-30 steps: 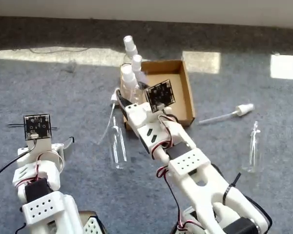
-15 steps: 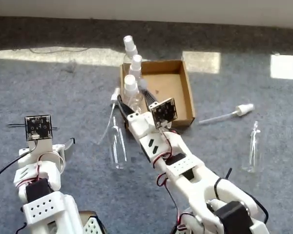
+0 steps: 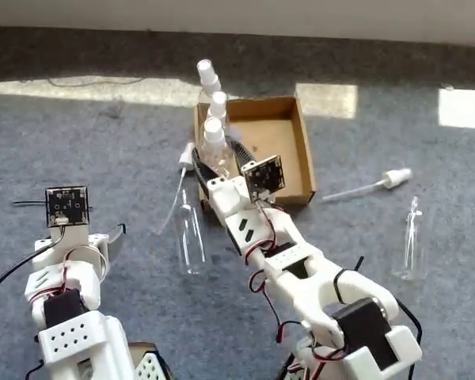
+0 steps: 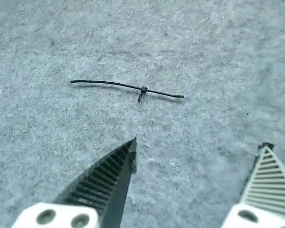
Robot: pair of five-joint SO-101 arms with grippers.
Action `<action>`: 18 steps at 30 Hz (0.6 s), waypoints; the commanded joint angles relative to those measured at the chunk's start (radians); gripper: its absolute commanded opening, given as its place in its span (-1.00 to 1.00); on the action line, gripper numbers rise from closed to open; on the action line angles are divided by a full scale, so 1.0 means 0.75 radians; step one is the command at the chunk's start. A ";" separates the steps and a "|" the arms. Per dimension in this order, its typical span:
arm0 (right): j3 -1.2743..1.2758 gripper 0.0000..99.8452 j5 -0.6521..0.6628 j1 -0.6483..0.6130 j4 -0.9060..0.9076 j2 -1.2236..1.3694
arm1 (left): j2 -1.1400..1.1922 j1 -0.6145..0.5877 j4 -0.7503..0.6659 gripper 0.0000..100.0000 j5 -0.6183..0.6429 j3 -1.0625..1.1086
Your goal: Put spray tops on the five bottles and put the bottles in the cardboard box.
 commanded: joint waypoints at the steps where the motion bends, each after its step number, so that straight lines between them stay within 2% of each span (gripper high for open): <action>1: -0.050 -0.99 -0.008 0.030 -0.017 0.005 | -0.015 0.026 -0.025 -0.31 -0.012 -0.005; 18: -0.044 -0.99 -0.010 0.046 -0.015 0.019 | -0.015 0.026 -0.025 -0.31 -0.012 -0.005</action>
